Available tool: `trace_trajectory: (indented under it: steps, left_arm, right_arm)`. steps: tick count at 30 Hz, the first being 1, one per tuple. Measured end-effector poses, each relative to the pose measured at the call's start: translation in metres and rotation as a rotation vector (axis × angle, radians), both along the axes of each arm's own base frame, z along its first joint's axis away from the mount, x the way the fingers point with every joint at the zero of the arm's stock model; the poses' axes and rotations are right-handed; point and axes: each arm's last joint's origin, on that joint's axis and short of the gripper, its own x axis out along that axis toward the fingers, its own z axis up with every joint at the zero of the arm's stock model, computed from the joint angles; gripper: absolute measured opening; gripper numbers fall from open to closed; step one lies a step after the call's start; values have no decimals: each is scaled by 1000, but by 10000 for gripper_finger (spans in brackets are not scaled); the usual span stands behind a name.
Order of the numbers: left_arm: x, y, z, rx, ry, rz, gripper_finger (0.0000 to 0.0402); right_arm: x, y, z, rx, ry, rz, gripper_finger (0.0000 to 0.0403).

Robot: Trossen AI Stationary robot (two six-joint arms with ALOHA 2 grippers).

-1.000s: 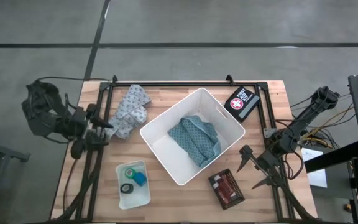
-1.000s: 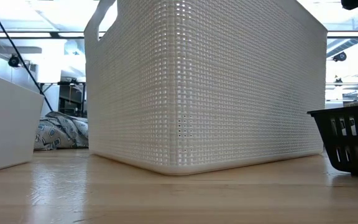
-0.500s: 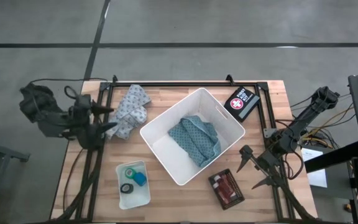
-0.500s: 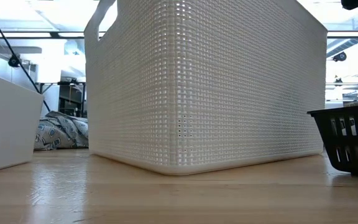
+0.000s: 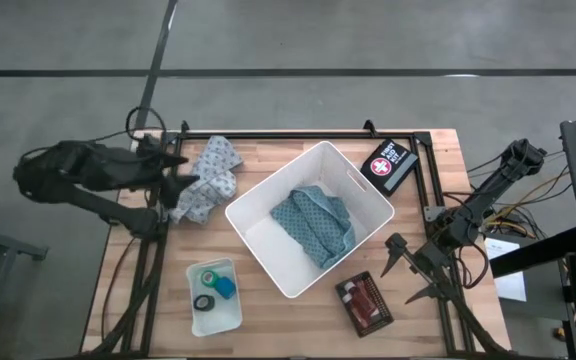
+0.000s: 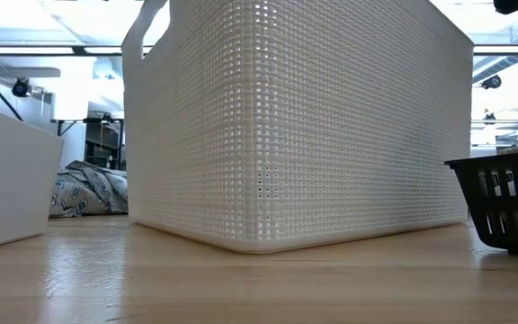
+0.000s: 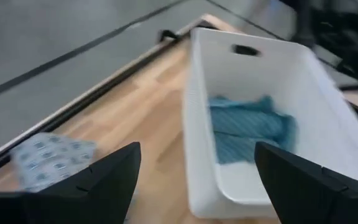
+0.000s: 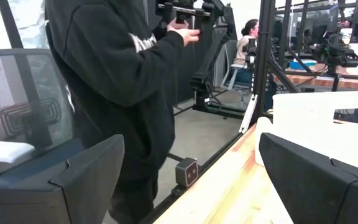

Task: Pick & place medical supplies in basket/bin
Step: Put the white patient gown into the white laundry bin

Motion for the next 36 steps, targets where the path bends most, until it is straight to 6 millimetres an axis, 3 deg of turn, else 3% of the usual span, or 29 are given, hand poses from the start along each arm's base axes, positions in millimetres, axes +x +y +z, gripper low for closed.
trace_trajectory:
  steps: [4, 13, 20, 29, 36]
  left_arm:
    - [10, 14, -1, -18, -19, 134, 322]
    - [40, 45, -11, -71, 57, 259, 322]
    - [48, 64, -24, -300, 60, 422, 322]
    - [59, 86, -75, -468, 143, 650, 322]
    - [55, 91, -118, -710, 264, 618, 322]
  right_arm:
    - [0, 0, 0, 0, 0, 0, 368]
    - [0, 0, 0, -1, 1, 0, 368]
    - [0, 0, 0, -2, 2, 0, 368]
    - [0, 0, 0, -2, 2, 0, 368]
    - [0, 0, 0, -3, 3, 0, 368]
